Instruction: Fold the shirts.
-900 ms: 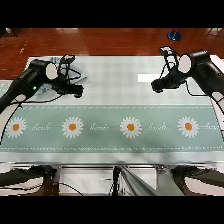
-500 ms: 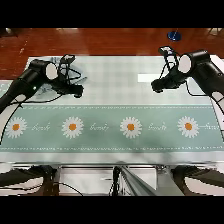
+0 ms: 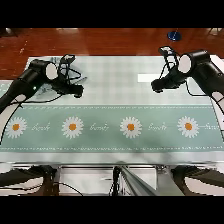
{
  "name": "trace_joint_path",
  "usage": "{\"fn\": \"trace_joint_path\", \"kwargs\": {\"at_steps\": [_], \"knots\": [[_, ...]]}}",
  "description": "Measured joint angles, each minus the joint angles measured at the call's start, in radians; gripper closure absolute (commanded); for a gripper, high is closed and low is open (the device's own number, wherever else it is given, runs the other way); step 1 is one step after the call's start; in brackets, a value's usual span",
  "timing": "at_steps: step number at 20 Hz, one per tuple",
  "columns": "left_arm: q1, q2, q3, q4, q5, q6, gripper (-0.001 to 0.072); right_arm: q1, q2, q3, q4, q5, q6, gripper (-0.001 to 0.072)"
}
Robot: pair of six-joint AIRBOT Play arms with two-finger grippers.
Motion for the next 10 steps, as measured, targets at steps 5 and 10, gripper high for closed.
{"fn": "trace_joint_path", "kwargs": {"at_steps": [5, 10], "knots": [[-0.002, -0.001, 0.0, -0.008, 0.001, 0.0, 0.0086, 0.0, 0.0, 0.0, 0.001, -0.002, -0.002, 0.0217], [-0.003, -0.019, 0.0, -0.012, 0.012, 0.0, 0.0087, 0.0, 0.0, 0.0, 0.0, 0.004, -0.007, 0.0217]]}}
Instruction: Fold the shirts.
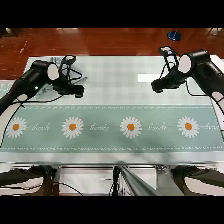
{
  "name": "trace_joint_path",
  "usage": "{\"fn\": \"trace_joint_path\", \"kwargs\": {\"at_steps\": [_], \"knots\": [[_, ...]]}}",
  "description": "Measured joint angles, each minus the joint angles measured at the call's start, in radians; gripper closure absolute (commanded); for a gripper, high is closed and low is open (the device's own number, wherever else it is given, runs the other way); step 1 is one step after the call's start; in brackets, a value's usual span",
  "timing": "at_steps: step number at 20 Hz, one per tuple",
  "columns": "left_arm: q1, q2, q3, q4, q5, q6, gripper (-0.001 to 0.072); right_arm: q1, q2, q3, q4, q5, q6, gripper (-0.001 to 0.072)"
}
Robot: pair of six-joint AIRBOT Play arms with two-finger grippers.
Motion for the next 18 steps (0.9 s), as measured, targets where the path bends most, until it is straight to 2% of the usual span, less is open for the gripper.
{"fn": "trace_joint_path", "kwargs": {"at_steps": [4, 5, 10, 18], "knots": [[0.009, -0.007, 0.029, 0.062, 0.049, 0.022, 0.0075, 0.0, 0.0, 0.0, -0.001, 0.001, -0.002, 0.0218], [0.02, -0.007, 0.054, 0.104, 0.068, 0.025, -0.0013, 0.0, 0.0, 0.0, -0.002, 0.002, -0.005, 0.0218], [0.143, -0.029, 0.203, 0.214, 0.234, 0.006, -0.0013, 0.0, 0.0, 0.0, -0.002, 0.002, -0.018, 0.0218], [0.281, -0.161, 0.268, 0.218, 0.279, -0.023, -0.0013, 0.0, 0.0, 0.0, 0.007, 0.002, -0.02, 0.0218]]}}
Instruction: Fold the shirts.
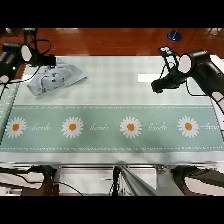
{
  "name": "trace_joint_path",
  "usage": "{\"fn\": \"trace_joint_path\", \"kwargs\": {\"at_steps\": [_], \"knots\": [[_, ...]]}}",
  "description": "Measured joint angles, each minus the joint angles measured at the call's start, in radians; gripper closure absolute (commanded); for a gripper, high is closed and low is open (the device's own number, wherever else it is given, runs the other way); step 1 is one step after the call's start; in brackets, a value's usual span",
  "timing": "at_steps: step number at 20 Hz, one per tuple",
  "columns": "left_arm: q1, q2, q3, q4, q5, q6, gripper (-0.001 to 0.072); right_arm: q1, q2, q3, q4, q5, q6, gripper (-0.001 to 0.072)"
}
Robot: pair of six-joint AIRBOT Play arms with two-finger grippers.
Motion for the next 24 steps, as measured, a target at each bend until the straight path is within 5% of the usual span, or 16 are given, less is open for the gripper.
{"fn": "trace_joint_path", "kwargs": {"at_steps": [6, 7, 8, 16, 24], "knots": [[0.014, -0.126, 0.006, -0.074, 0.005, 0.021, -0.0006, 0.0, 0.0, 0.0, 0.002, 0.001, 0.0, 0.0218], [0.016, -0.142, 0.006, -0.084, 0.006, 0.029, 0.0274, 0.0, 0.0, 0.0, 0.004, 0.003, 0.0, 0.0218], [0.018, -0.156, 0.006, -0.096, 0.006, 0.032, 0.0689, 0.0, 0.0, 0.0, 0.005, 0.006, 0.0, 0.0218], [0.03, -0.096, 0.171, -0.11, 0.003, 0.051, 0.0677, 0.0, 0.0, 0.0, 0.008, 0.034, -0.002, 0.0219], [-0.051, 0.179, 0.492, -0.105, -0.01, 0.054, 0.0677, 0.0, 0.0, 0.0, -0.201, 0.12, -0.003, 0.0219]]}}
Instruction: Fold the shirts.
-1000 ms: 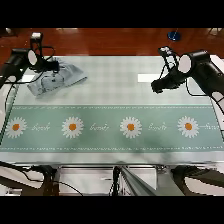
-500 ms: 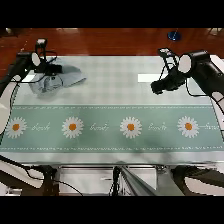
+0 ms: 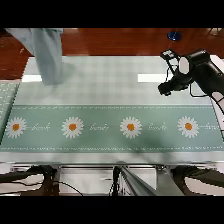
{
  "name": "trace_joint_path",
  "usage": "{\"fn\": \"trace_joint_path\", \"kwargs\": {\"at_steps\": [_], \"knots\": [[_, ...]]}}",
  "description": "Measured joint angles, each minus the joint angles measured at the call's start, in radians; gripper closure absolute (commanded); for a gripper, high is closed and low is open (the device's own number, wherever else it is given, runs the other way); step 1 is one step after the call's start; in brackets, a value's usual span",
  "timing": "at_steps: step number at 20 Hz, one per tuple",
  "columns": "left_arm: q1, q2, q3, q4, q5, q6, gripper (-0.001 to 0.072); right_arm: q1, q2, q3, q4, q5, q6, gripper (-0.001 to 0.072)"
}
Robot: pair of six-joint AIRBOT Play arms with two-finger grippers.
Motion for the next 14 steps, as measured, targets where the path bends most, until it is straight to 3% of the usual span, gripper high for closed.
{"fn": "trace_joint_path", "kwargs": {"at_steps": [7, 14], "knots": [[-0.259, 0.175, 0.031, -0.001, -0.138, 0.0, 0.0677, -0.003, 0.0, 0.0, -0.184, 0.13, -0.002, 0.0218], [-0.554, 0.114, -0.11, -0.003, -0.239, -0.002, 0.0677, -0.103, 0.041, 0.0, -0.214, 0.218, -0.003, 0.0219]]}}
